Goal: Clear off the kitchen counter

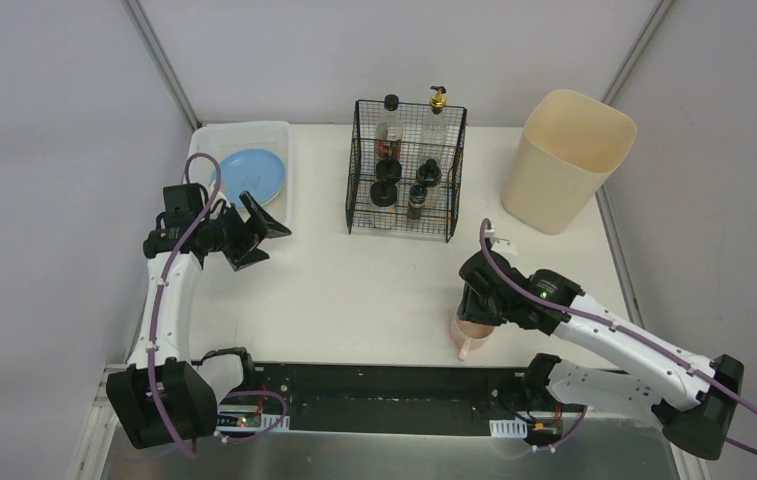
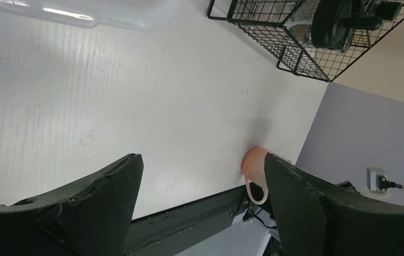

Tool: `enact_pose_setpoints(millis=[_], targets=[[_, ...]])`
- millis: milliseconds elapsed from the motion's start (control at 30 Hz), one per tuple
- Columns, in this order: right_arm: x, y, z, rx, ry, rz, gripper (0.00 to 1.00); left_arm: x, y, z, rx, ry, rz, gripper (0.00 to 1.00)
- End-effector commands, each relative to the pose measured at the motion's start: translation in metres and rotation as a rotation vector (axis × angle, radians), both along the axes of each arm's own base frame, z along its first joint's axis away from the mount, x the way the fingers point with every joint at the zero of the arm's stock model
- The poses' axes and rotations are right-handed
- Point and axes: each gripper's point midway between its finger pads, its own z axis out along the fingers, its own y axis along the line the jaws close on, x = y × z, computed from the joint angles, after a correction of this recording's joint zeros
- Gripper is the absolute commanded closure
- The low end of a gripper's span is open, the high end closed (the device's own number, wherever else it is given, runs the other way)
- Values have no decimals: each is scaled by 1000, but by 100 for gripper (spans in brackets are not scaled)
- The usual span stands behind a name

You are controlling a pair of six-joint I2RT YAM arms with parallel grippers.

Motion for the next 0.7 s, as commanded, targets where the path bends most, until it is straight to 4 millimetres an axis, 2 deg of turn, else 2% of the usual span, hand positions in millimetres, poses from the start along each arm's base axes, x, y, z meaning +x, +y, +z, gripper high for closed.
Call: enact_pose_setpoints(millis=[0,67,200,533,667], targets=[[-1,-15,-4,-24,-5,-82,73,-15,-9,-6,8,-11,-69,13],[-2,-17,-9,-41,10,-94,85,-16,-9,-7,12,-13,-80,13],[-1,-17,-21,-60,23,-128,100,-16,-12,-8,15,-12,-95,13],[5,-6,-51,-104,70,-147,100,-22,-29,-9,20,-13,-176,13],[8,3,-58,-104,88,-143,93,-24,-30,-11,40,-11,-187,13]])
